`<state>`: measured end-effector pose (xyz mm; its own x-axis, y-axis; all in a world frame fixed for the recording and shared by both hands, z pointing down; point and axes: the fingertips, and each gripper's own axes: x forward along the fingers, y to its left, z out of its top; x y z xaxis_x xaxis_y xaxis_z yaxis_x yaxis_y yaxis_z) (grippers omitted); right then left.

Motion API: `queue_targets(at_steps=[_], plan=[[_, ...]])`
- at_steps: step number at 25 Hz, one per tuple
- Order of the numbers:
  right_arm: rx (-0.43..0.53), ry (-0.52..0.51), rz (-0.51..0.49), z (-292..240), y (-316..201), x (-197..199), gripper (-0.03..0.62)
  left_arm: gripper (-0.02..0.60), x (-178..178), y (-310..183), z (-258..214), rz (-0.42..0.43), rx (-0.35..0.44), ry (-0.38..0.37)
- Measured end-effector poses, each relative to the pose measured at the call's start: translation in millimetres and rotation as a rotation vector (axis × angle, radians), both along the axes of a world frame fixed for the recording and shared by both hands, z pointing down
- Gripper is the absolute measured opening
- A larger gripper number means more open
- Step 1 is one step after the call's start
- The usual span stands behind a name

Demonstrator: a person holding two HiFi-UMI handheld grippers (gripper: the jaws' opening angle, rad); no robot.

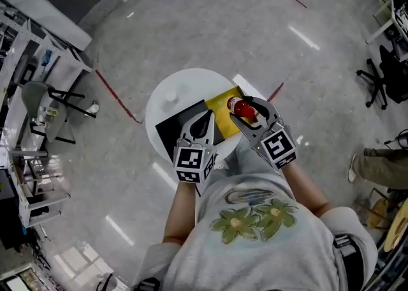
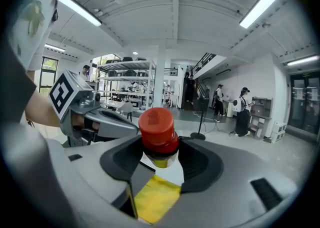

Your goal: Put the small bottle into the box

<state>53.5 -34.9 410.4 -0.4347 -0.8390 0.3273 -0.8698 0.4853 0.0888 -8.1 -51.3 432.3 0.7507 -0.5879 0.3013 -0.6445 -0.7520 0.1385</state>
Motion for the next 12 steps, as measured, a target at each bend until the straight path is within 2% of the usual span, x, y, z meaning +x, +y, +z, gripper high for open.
queue_targets(at_steps=[12], plan=[[-0.067,-0.006,-0.111,17.5,-55.2,7.1,0.229,0.003,4.5,-46.3,11.7,-0.085,-0.054,-0.041]])
